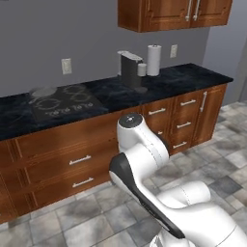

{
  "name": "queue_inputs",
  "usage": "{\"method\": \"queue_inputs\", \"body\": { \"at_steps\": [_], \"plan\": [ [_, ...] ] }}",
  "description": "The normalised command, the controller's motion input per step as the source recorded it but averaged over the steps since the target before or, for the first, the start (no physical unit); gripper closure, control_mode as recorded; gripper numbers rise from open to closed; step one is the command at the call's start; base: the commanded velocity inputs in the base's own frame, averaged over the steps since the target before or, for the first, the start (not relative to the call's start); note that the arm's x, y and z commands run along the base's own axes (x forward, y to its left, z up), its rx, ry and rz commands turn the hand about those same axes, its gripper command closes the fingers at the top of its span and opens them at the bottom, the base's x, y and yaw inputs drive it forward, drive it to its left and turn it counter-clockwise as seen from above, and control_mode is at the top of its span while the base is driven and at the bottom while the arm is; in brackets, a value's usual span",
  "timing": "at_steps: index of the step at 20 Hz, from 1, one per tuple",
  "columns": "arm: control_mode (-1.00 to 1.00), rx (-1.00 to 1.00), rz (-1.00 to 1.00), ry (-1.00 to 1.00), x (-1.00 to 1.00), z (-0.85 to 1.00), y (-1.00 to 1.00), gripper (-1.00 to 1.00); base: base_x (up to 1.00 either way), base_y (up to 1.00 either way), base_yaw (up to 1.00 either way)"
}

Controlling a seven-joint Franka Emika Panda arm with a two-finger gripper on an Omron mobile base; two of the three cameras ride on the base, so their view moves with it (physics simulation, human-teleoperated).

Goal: Move the pot and pan from the stove into the sink.

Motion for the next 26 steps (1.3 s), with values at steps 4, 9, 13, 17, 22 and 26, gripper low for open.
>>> {"method": "queue_inputs", "body": {
  "at_steps": [4,9,13,17,22,26],
  "plan": [
    [1.0,0.0,0.0,0.0,0.0,0.0,0.0,-1.0,0.0,0.03,0.0],
    [1.0,0.0,0.0,0.0,0.0,0.0,0.0,-1.0,0.04,0.0,0.0],
    [1.0,0.0,0.0,0.0,0.0,0.0,0.0,-1.0,0.39,0.13,-0.02],
    [1.0,0.0,0.0,0.0,0.0,0.0,0.0,-1.0,0.46,0.21,-0.03],
    [1.0,0.0,0.0,0.0,0.0,0.0,0.0,-1.0,0.45,0.28,-0.03],
    [1.0,0.0,0.0,0.0,0.0,0.0,0.0,-1.0,0.5,0.35,-0.03]
  ]
}}
